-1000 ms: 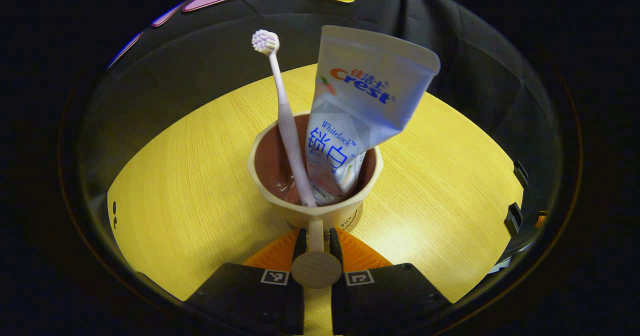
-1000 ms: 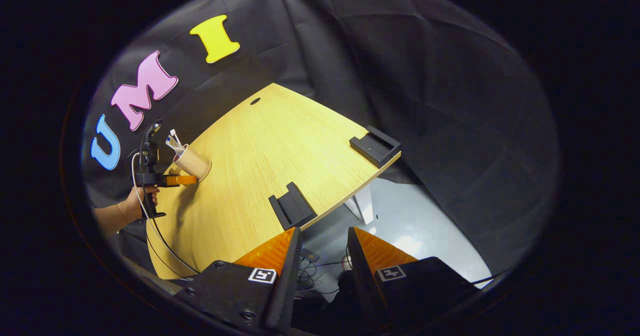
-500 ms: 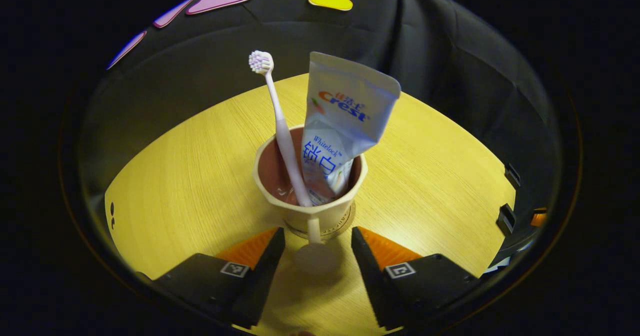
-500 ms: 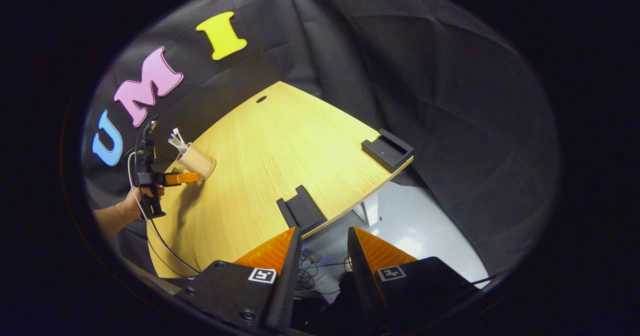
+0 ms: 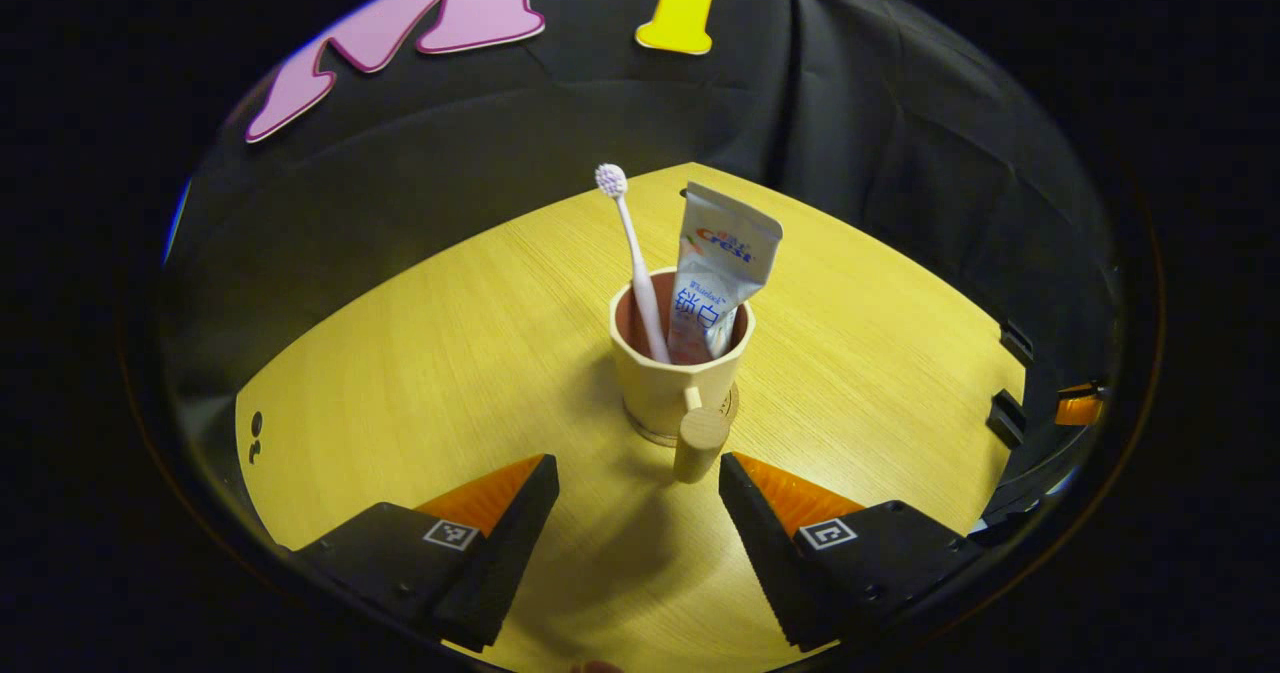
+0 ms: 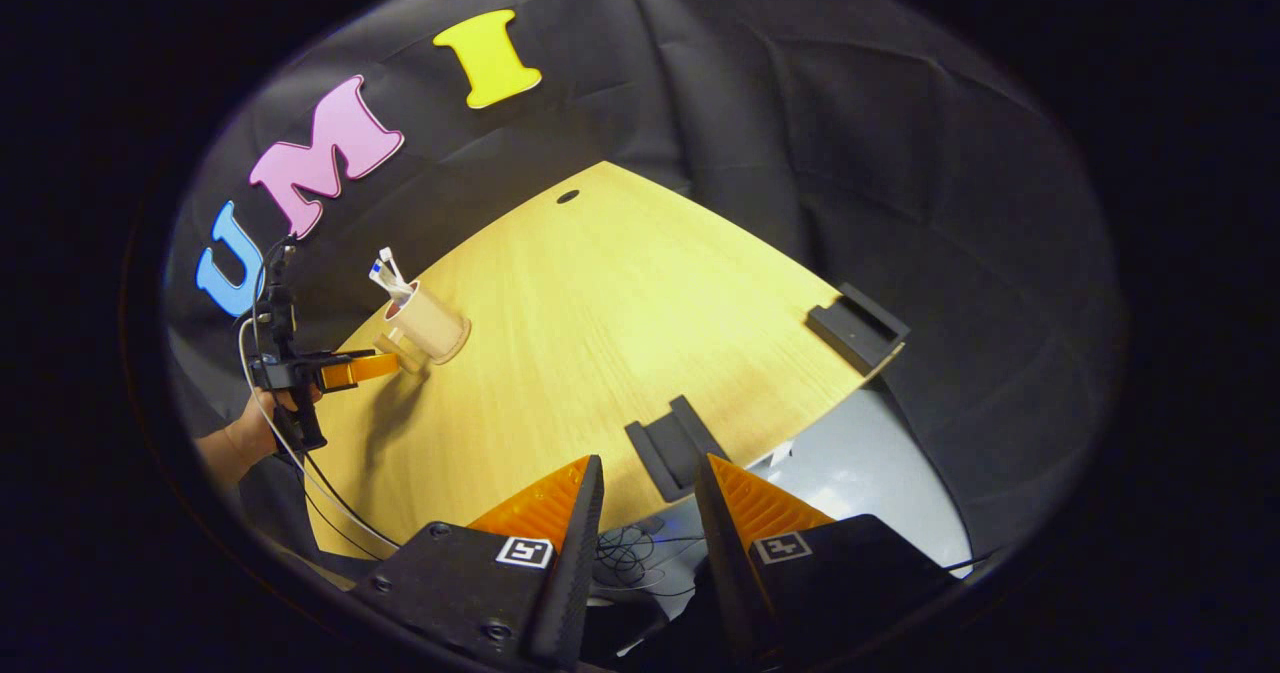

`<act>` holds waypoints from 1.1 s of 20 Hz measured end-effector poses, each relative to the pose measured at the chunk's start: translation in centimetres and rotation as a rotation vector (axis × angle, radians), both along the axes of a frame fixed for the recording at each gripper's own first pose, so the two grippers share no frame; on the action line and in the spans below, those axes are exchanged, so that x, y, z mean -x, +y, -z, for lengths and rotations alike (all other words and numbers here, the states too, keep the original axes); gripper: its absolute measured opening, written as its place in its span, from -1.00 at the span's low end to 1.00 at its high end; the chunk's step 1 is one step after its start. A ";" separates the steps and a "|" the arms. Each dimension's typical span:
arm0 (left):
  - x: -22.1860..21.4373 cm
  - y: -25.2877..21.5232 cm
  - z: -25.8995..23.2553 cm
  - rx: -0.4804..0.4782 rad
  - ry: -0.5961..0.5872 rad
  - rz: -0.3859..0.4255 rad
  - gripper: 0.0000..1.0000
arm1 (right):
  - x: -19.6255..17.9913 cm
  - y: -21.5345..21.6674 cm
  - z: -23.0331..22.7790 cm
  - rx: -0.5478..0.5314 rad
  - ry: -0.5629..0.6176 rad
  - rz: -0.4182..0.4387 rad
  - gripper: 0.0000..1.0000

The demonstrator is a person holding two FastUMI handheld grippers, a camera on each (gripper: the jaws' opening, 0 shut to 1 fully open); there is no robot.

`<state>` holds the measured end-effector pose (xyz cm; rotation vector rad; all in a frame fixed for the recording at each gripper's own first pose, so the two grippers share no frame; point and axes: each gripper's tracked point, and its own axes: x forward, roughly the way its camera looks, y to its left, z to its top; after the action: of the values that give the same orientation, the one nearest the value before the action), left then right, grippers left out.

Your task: Put the toothbrush and toothpaste on the desktop into the cup, then pick up the cup and place it on the coaster on the desktop.

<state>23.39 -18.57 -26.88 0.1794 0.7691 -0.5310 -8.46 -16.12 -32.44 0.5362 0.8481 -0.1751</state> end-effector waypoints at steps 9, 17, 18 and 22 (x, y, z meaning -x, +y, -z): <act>5.1 7.0 -4.2 0.135 -0.013 -0.186 1.00 | -4.9 8.1 -1.3 -0.027 -0.041 -0.201 0.21; 12.5 12.0 -3.6 0.137 0.017 -0.308 0.95 | -7.3 16.8 -2.4 -0.071 -0.066 -0.391 0.28; 13.3 12.5 -3.5 0.136 0.024 -0.324 0.96 | -7.4 17.8 -2.8 -0.075 -0.075 -0.412 0.29; 15.7 14.6 -3.3 0.141 0.033 -0.380 0.95 | -7.8 21.2 -4.1 -0.085 -0.104 -0.479 0.40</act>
<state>7.66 -3.96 -23.53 -0.1061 0.7722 -0.2265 -0.61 5.13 -28.38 0.4042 0.8616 0.3253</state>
